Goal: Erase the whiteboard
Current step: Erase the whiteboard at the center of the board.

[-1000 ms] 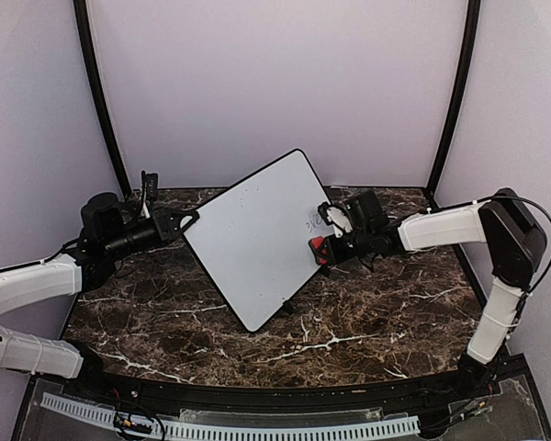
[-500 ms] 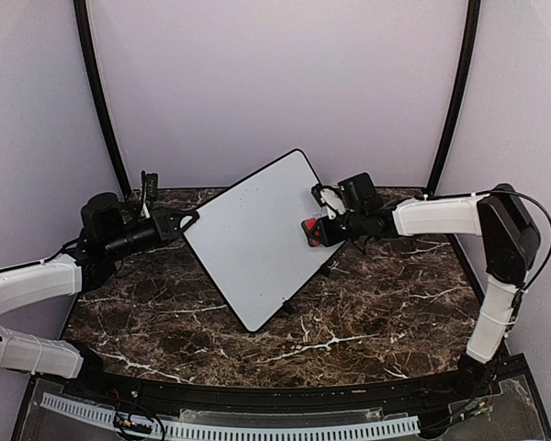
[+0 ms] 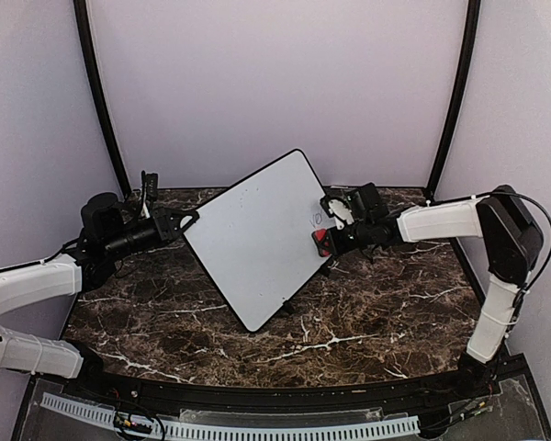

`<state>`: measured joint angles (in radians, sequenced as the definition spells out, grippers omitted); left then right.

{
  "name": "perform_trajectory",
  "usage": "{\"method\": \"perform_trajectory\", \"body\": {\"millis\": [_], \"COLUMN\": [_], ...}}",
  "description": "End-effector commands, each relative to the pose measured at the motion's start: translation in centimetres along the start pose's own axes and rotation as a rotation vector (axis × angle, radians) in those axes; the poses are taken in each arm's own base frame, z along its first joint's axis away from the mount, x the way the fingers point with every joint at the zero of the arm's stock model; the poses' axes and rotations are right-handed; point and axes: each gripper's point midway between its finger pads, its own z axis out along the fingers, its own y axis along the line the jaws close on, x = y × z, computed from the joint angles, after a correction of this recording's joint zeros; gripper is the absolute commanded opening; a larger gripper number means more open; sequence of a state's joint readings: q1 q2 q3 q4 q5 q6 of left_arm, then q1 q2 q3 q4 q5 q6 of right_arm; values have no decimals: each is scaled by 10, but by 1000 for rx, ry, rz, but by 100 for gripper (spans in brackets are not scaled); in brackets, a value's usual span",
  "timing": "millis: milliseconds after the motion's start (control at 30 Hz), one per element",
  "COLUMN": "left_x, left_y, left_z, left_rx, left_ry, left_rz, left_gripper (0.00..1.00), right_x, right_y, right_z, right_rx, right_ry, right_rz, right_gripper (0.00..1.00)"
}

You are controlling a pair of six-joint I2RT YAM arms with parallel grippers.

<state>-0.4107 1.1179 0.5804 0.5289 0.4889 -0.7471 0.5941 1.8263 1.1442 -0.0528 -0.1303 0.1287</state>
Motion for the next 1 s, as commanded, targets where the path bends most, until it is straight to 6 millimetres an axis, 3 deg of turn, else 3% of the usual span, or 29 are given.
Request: {"method": "perform_trajectory", "body": {"millis": [0, 167, 433, 567, 733, 967], "left_x": [-16, -16, -16, -17, -17, -17], "left_y": [-56, -56, -55, -56, -56, -57], "left_z": [-10, -9, -10, -10, -10, -10], "left_rx": [214, 213, 210, 211, 212, 212], "left_ry": [-42, -41, -44, -45, -45, -44], "left_rz": [81, 78, 83, 83, 85, 84], "left_gripper": [0, 0, 0, 0, 0, 0], "right_x": [25, 12, -36, -51, -42, 5], "right_y": [-9, -3, 4, 1, -5, -13], "right_z": [-1, 3, 5, 5, 4, 2], "right_rx": [23, -14, -38, -15, -3, 12], "right_ry": [51, 28, -45, -68, -54, 7], "right_rz": [9, 12, -7, -12, -1, 20], "right_gripper": [18, 18, 18, 18, 18, 18]}}
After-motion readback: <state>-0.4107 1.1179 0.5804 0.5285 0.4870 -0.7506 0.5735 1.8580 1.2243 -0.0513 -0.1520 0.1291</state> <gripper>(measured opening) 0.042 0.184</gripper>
